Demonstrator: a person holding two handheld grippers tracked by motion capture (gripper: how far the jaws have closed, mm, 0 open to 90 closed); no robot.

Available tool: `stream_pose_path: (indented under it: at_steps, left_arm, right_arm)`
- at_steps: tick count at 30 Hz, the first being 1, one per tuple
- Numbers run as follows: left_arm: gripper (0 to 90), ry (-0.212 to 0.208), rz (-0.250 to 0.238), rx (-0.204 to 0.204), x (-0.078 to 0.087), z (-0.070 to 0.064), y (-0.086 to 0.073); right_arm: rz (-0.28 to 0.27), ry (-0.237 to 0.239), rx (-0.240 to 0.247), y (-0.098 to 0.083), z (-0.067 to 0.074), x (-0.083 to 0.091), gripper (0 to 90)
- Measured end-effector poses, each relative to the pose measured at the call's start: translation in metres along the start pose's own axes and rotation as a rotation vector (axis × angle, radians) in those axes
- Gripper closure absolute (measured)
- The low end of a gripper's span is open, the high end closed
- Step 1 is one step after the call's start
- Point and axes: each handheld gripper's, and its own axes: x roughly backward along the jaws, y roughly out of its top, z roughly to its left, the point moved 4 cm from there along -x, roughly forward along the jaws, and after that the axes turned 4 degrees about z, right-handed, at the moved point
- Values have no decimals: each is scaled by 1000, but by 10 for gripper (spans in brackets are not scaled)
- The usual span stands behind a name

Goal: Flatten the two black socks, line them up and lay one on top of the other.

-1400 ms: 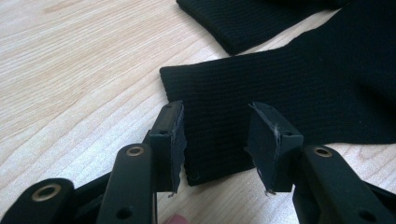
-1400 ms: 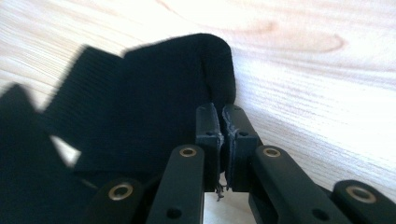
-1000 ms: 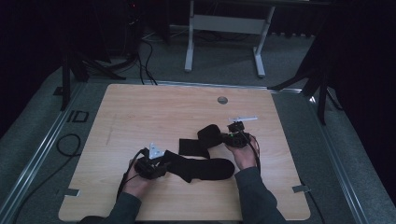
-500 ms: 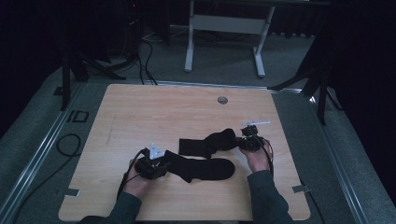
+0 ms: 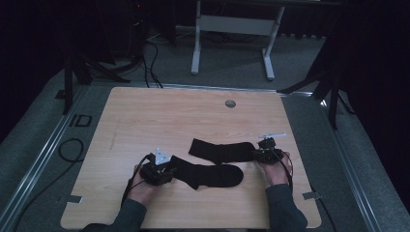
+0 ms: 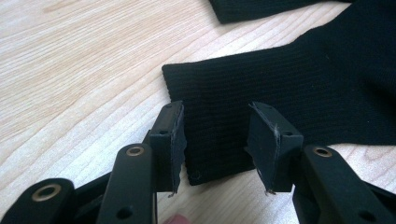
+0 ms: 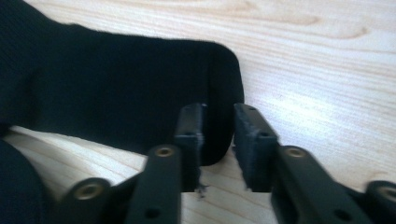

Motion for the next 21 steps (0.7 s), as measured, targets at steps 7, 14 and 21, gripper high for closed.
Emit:
stream_pose_path:
  at_steps: [7,14,21]
  left_arm:
    - [568,-1,1,-2,0,0,0]
    - [568,-2,-5,3,0,1,0]
    - [568,-2,-5,6,1,1,1]
  right_arm:
    - [-38,85,102,16,23,2,594]
    - [-29,113,276,29,57,-11,585]
    - [4,138,409,44,91,-33,542]
